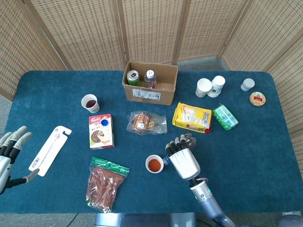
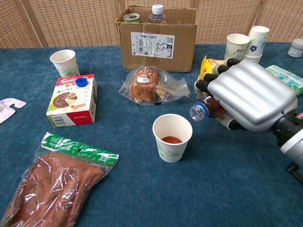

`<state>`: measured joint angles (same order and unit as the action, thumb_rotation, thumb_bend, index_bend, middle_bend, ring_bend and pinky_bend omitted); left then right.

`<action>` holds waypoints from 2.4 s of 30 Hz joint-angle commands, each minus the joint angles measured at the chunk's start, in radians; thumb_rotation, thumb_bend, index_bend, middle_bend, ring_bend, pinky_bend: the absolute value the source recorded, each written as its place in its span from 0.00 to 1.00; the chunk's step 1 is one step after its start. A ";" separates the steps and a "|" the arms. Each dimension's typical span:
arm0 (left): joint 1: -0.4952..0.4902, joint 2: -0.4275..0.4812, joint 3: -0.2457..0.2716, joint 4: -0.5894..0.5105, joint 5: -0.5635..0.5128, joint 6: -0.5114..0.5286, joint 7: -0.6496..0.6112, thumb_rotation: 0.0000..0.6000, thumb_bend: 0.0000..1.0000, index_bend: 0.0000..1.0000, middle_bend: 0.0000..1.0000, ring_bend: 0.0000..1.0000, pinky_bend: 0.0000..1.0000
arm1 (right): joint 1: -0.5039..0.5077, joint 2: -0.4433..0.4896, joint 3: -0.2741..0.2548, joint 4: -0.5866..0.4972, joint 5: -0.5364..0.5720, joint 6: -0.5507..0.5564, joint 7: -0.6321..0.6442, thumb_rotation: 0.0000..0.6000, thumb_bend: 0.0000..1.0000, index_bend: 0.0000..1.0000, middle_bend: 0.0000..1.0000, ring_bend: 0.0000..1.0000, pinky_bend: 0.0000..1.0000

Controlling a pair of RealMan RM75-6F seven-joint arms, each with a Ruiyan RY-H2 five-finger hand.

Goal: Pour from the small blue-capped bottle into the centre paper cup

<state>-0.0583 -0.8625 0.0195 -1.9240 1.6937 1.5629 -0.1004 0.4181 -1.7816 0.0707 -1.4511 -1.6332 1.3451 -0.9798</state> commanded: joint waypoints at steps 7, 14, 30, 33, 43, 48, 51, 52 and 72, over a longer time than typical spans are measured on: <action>0.000 0.000 -0.001 0.000 -0.001 0.001 -0.002 1.00 0.25 0.00 0.00 0.00 0.00 | -0.001 -0.010 0.000 0.011 -0.013 0.007 -0.031 1.00 0.90 0.46 0.60 0.29 0.77; -0.001 0.000 0.000 -0.001 -0.002 -0.002 0.000 1.00 0.25 0.00 0.00 0.00 0.00 | -0.005 -0.017 0.000 0.010 -0.009 0.004 -0.049 1.00 0.90 0.46 0.60 0.29 0.77; -0.002 0.003 -0.001 0.001 -0.002 -0.002 -0.007 1.00 0.25 0.00 0.00 0.00 0.00 | -0.012 -0.027 -0.003 -0.006 -0.024 0.011 -0.106 1.00 0.90 0.46 0.60 0.29 0.77; -0.001 0.003 -0.001 0.002 -0.002 -0.001 -0.007 1.00 0.25 0.00 0.00 0.00 0.00 | -0.013 -0.029 -0.003 -0.004 -0.029 0.013 -0.110 1.00 0.90 0.46 0.60 0.29 0.77; -0.002 0.003 0.001 0.000 -0.001 -0.004 -0.005 1.00 0.25 0.00 0.00 0.00 0.00 | -0.017 -0.035 -0.002 0.002 -0.037 0.015 -0.121 1.00 0.90 0.46 0.61 0.29 0.77; -0.003 0.003 0.001 -0.001 -0.002 -0.006 -0.006 1.00 0.25 0.00 0.00 0.00 0.00 | -0.018 -0.033 -0.001 0.001 -0.039 0.015 -0.130 1.00 0.90 0.46 0.60 0.29 0.77; -0.003 0.004 0.001 -0.001 0.000 -0.005 -0.007 1.00 0.25 0.00 0.00 0.00 0.00 | -0.019 -0.034 0.000 0.001 -0.041 0.015 -0.136 1.00 0.90 0.46 0.60 0.29 0.77; -0.003 0.004 0.001 -0.001 0.000 -0.005 -0.007 1.00 0.25 0.00 0.00 0.00 0.00 | -0.019 -0.034 0.000 0.000 -0.043 0.016 -0.138 1.00 0.90 0.46 0.60 0.29 0.77; -0.003 0.006 0.002 0.001 0.000 -0.004 -0.013 1.00 0.25 0.00 0.00 0.00 0.00 | -0.026 -0.046 0.004 0.005 -0.046 0.013 -0.183 1.00 0.91 0.46 0.61 0.29 0.77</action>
<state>-0.0613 -0.8566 0.0212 -1.9228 1.6936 1.5585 -0.1134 0.3918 -1.8273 0.0747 -1.4463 -1.6796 1.3579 -1.1623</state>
